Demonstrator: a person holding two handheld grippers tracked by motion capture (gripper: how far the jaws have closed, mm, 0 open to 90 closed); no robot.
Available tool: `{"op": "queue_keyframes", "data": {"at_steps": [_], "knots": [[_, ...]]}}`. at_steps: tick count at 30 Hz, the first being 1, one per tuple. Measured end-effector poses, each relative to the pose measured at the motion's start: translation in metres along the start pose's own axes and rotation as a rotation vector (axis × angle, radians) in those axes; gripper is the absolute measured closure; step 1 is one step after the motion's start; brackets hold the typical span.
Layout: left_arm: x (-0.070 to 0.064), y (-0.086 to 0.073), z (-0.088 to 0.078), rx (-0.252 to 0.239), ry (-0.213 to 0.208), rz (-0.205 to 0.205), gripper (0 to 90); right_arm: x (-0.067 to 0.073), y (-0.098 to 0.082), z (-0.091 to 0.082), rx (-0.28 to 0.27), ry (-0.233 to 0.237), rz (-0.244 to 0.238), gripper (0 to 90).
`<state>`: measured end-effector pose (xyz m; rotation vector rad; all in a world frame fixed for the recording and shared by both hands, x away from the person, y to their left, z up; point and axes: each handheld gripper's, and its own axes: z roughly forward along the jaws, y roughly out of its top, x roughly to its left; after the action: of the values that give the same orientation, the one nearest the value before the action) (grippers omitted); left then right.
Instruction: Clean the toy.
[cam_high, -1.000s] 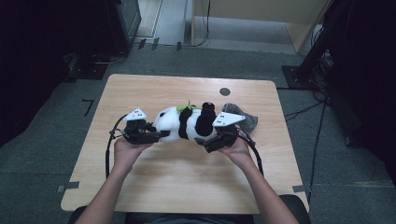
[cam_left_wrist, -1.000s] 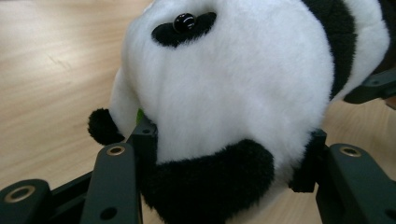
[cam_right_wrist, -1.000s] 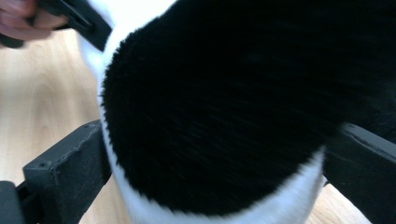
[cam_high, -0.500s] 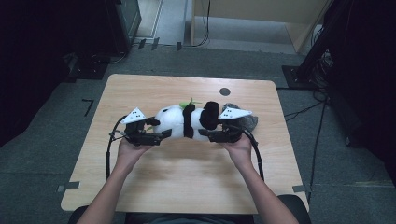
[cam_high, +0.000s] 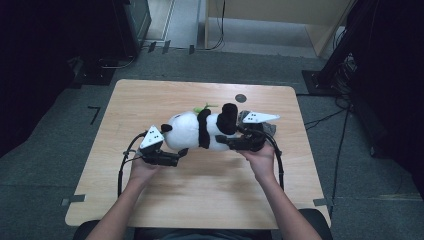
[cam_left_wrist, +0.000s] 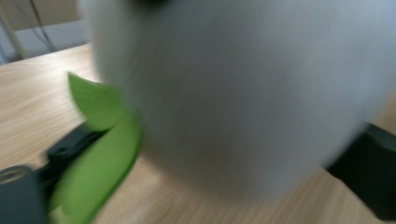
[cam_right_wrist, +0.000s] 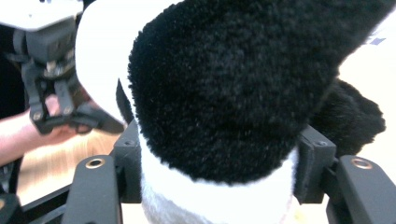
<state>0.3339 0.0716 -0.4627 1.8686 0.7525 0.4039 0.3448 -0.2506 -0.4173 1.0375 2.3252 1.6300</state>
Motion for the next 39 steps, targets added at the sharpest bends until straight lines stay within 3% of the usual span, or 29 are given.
{"op": "queue_keyframes", "data": {"at_steps": [2, 7, 11, 14, 19, 21, 24, 26, 28, 33, 35, 36, 39], "knots": [[0.001, -0.001, 0.001, 0.015, 0.013, -0.003, 2.5, 0.005, -0.001, 0.006, 0.035, -0.001, -0.027, 34.6], [0.005, 0.002, -0.003, 0.011, -0.01, -0.021, 30.4, 0.006, -0.003, 0.011, 0.047, -0.02, -0.024, 26.9], [0.008, 0.006, -0.005, 0.037, -0.028, -0.064, 40.6, 0.001, -0.003, 0.011, 0.035, -0.029, -0.036, 15.7], [0.017, 0.01, -0.008, 0.044, -0.052, -0.123, 41.5, -0.003, -0.003, 0.007, 0.024, -0.017, -0.059, 17.7], [0.031, 0.013, -0.017, 0.039, -0.048, -0.202, 43.3, -0.001, -0.007, -0.006, -0.001, -0.031, -0.138, 21.2], [0.034, 0.016, -0.021, 0.038, -0.064, -0.213, 43.2, -0.002, -0.011, -0.008, 0.003, -0.03, -0.138, 19.9], [0.032, 0.018, -0.023, 0.051, -0.079, -0.187, 42.3, -0.003, -0.016, -0.004, -0.005, 0.004, -0.137, 17.9], [0.031, 0.018, -0.02, 0.066, -0.142, -0.224, 42.3, -0.001, -0.018, 0.005, 0.002, 0.019, -0.155, 15.6], [0.028, 0.019, -0.018, 0.075, -0.159, -0.25, 42.3, 0.002, -0.019, 0.012, -0.01, 0.035, -0.165, 8.3], [0.029, 0.019, -0.013, 0.088, -0.225, -0.345, 42.1, 0.006, -0.02, 0.018, -0.018, -0.045, -0.197, 7.5], [0.025, 0.019, -0.011, 0.094, -0.211, -0.341, 41.9, 0.009, -0.02, 0.019, 0.01, -0.108, -0.226, 14.4], [0.024, 0.019, -0.01, 0.093, -0.203, -0.335, 40.9, 0.009, -0.021, 0.02, 0.015, -0.125, -0.229, 22.3], [0.019, 0.019, -0.007, 0.087, -0.144, -0.269, 33.7, 0.007, -0.022, 0.018, 0.019, -0.15, -0.183, 30.4]]}}
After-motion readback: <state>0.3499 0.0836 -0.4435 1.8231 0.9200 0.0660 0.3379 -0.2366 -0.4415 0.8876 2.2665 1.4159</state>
